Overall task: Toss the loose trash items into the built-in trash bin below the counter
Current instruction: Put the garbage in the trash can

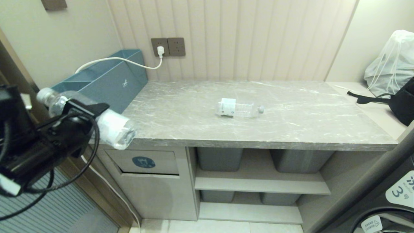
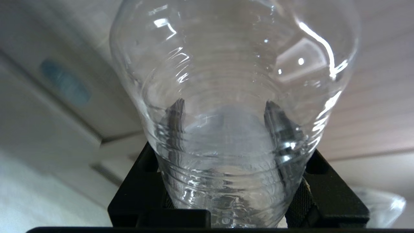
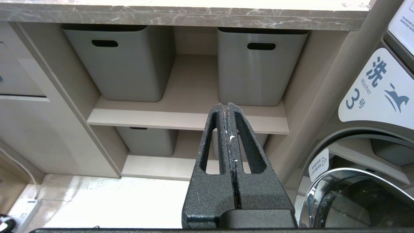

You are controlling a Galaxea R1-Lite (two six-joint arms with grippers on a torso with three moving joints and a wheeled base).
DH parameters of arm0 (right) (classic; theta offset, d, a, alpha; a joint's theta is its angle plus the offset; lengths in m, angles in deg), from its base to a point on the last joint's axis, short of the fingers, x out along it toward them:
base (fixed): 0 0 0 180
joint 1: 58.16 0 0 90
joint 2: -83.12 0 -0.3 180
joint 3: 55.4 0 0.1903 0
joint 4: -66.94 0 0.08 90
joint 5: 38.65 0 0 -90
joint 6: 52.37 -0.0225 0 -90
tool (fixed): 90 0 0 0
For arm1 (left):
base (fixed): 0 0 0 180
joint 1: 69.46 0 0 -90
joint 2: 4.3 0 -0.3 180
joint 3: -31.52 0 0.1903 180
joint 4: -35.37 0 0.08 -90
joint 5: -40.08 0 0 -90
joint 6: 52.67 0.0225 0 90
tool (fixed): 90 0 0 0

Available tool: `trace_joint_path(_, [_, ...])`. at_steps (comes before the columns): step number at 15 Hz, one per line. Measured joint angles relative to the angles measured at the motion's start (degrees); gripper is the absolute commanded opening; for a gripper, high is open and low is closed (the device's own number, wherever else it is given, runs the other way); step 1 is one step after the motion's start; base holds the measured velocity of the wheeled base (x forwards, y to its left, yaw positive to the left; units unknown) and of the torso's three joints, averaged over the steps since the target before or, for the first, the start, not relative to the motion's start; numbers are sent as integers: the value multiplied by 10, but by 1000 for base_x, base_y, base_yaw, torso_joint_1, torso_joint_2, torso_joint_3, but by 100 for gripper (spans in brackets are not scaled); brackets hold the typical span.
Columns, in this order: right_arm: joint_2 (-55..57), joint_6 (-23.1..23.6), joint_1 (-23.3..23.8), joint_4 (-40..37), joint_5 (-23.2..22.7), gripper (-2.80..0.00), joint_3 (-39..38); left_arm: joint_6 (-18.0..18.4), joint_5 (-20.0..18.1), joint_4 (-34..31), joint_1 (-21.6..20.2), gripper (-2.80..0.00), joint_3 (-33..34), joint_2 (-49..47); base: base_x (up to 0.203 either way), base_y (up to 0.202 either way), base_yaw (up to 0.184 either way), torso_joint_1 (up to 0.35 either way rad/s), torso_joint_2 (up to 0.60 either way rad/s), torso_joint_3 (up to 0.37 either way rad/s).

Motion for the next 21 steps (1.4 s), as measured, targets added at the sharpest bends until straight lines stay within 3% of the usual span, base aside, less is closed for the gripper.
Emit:
trace_joint_path(2, [0,0,0,0,0,-280,0,-83,27,-27,-2,-280,62,54,0,0,0,0,0,0])
trace_joint_path(5, [0,0,0,0,0,-280,0,-152,49,-31,-11,-280,109,89,0,0,0,0,0,0])
trace_joint_path(11, [0,1,0,1,0,-280,0,-162,50,-31,-28,-280,177,115,0,0,0,-39,82,50])
trace_joint_path(15, [0,1,0,1,0,-280,0,-163,44,-30,-38,-280,225,125,0,0,0,-225,490,267])
trace_joint_path(19, [0,1,0,1,0,-280,0,-169,11,-26,-39,-280,249,121,0,0,0,-233,527,293])
trace_joint_path(21, [0,1,0,1,0,-280,0,-194,6,-25,-40,-280,249,106,0,0,0,-220,509,283])
